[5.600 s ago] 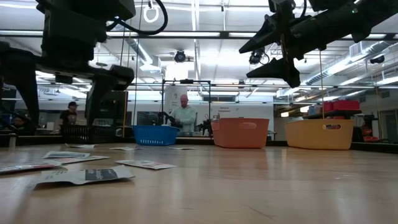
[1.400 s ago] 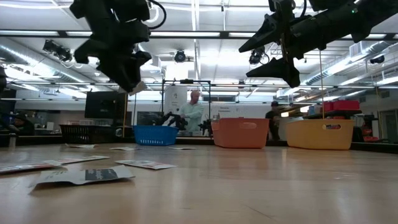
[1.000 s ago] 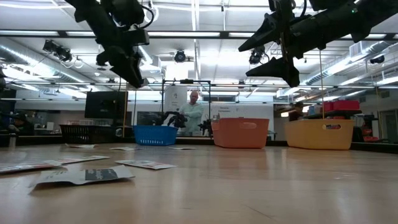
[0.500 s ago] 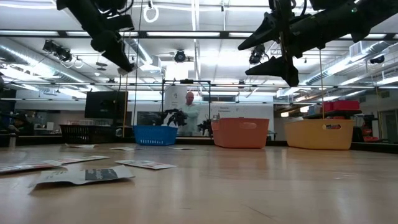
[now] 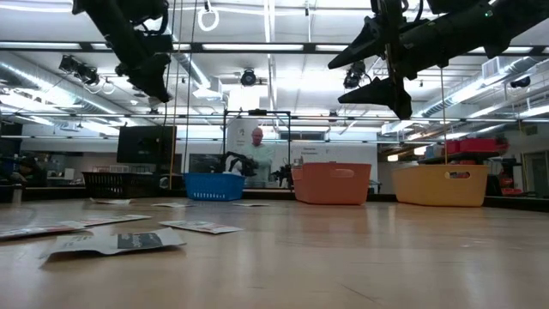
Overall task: Pick & Place First Aid Supplies
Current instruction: Put the alcohol pad into the black bin
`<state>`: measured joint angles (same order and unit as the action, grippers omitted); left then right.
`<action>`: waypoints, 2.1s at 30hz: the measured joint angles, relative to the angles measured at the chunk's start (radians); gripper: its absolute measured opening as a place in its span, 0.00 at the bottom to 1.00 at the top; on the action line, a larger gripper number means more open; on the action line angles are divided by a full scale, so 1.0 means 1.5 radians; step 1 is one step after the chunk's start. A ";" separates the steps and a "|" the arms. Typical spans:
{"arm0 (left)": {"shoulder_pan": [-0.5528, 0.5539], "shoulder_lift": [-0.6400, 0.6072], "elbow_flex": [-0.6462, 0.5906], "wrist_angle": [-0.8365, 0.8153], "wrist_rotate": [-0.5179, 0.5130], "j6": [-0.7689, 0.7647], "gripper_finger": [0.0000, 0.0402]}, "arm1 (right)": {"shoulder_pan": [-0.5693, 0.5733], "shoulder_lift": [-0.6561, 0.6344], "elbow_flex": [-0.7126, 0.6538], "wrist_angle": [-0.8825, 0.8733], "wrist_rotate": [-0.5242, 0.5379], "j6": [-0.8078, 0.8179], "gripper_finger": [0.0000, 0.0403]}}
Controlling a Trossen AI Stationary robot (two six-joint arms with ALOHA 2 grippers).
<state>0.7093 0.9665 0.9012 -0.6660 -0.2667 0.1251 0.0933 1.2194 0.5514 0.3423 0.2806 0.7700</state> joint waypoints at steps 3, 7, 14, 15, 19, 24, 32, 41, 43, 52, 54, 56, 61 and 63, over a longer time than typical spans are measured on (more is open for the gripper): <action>0.024 0.000 0.000 -0.002 -0.045 -0.060 0.37 | 0.000 0.000 0.000 0.000 0.000 0.000 0.69; 0.048 0.000 0.000 -0.002 -0.092 -0.153 0.37 | 0.000 0.000 0.000 0.001 0.017 0.000 0.69; 0.073 0.006 0.000 -0.005 -0.114 -0.220 0.37 | 0.000 0.000 0.000 0.001 0.029 -0.001 0.69; 0.076 0.010 0.000 -0.010 -0.123 -0.233 0.37 | 0.000 0.000 0.000 0.001 0.029 -0.001 0.69; 0.089 0.031 0.000 -0.018 -0.143 -0.251 0.35 | 0.000 0.000 0.000 0.001 0.029 -0.001 0.69; 0.102 0.063 0.000 -0.019 -0.142 -0.253 0.34 | 0.000 0.000 0.000 0.001 0.029 -0.001 0.69; 0.101 0.085 -0.001 -0.019 -0.175 -0.255 0.34 | 0.000 0.000 0.000 0.001 0.029 0.003 0.69; 0.101 0.085 -0.001 -0.019 -0.174 -0.254 0.34 | 0.000 0.000 0.000 0.001 0.030 0.003 0.69; 0.100 0.085 -0.001 -0.025 -0.174 -0.255 0.34 | 0.000 0.000 0.000 0.001 0.030 0.003 0.69; 0.100 0.085 -0.001 -0.055 -0.164 -0.273 0.34 | 0.000 0.000 0.000 0.001 0.033 0.002 0.69; 0.100 0.085 -0.001 -0.055 -0.165 -0.273 0.34 | 0.000 0.000 0.000 0.001 0.039 0.001 0.69; 0.100 0.085 -0.001 -0.061 -0.165 -0.278 0.34 | 0.000 0.000 0.000 0.001 0.046 0.001 0.69; 0.100 0.085 -0.001 -0.074 -0.165 -0.281 0.34 | 0.000 0.000 0.000 0.001 0.052 0.001 0.69; 0.100 0.085 -0.001 -0.073 -0.164 -0.280 0.34 | 0.000 0.000 0.000 0.001 0.052 0.001 0.69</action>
<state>0.8600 1.0935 0.9001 -0.7753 -0.5125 -0.2955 0.0935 1.2194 0.5513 0.3435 0.3592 0.7715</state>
